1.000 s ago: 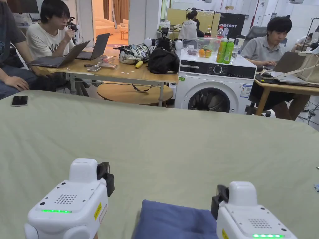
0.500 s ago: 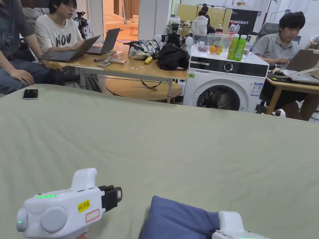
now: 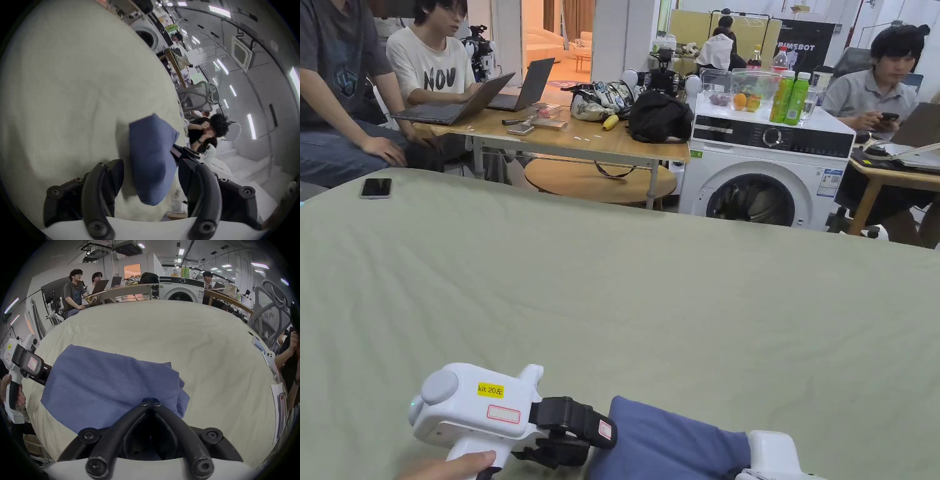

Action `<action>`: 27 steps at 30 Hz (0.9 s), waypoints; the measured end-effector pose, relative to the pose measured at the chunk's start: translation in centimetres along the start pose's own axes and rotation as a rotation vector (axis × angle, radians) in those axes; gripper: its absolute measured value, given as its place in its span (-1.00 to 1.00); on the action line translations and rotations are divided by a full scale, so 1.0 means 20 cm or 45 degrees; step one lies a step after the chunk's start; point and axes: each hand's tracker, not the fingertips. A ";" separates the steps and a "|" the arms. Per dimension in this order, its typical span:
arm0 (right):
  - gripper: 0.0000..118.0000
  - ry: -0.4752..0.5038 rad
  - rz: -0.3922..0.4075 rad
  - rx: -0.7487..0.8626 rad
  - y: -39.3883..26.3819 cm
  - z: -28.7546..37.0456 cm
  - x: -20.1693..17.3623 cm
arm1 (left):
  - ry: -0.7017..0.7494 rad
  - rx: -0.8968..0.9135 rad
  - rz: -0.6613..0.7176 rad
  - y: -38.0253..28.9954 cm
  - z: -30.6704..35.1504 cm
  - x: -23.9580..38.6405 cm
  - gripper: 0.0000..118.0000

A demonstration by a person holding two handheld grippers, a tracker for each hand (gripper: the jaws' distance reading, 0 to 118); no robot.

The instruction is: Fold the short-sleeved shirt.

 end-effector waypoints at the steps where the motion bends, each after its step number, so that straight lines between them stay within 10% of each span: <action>1: -1.00 0.001 -0.002 -0.001 0.00 0.00 0.00 | -0.027 -0.028 0.002 0.01 -0.03 -0.01 0.18; 13: -1.00 -0.016 -0.002 0.006 -0.01 0.00 -0.01 | -0.156 -0.052 0.079 0.04 -0.21 -0.09 0.22; 27: -1.00 -0.034 0.017 0.010 -0.01 0.00 -0.03 | 0.079 -0.016 -0.003 0.01 -0.20 -0.03 -0.62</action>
